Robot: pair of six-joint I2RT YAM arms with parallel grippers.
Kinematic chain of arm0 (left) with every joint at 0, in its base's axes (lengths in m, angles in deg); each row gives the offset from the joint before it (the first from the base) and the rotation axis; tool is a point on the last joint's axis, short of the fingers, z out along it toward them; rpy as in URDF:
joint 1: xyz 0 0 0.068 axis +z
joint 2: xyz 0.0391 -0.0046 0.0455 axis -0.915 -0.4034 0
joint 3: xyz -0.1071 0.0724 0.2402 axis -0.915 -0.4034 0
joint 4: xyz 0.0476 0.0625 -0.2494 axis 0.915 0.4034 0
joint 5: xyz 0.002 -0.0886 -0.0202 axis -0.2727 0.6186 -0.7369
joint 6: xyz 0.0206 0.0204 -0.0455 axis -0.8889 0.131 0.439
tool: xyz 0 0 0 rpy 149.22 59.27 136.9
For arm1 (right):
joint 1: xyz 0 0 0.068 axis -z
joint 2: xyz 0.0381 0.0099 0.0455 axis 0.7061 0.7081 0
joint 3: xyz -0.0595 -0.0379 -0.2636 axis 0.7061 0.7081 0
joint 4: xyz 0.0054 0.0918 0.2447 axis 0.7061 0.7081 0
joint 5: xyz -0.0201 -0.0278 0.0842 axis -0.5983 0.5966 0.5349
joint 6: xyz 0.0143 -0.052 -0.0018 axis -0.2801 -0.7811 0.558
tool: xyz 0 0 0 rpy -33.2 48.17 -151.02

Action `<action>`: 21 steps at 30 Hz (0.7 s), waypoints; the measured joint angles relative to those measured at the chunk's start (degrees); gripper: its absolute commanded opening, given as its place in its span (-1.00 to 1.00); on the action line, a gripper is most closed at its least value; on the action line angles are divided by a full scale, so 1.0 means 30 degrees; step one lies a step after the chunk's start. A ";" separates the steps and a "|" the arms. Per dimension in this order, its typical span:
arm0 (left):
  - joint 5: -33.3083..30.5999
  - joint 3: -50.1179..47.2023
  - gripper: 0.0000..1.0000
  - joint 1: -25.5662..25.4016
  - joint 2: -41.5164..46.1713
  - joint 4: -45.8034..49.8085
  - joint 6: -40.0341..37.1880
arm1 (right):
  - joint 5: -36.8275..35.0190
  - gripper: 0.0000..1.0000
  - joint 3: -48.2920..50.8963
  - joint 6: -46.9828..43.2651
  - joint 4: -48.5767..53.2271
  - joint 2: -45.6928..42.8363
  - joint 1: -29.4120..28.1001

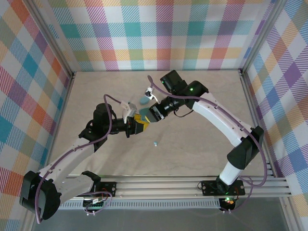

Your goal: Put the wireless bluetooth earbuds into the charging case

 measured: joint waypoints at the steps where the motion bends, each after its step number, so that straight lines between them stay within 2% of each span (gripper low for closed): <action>1: 0.0000 0.0000 -1.00 0.0000 -0.0015 -0.0022 0.0000 | -0.0029 -0.18 -0.0029 -0.0022 0.0022 0.0000 -0.0015; 21: 0.0015 0.0000 -1.00 -0.0007 -0.0051 -0.0364 0.0044 | -0.0459 -0.17 -0.0641 -0.0109 0.0408 0.0044 -0.0036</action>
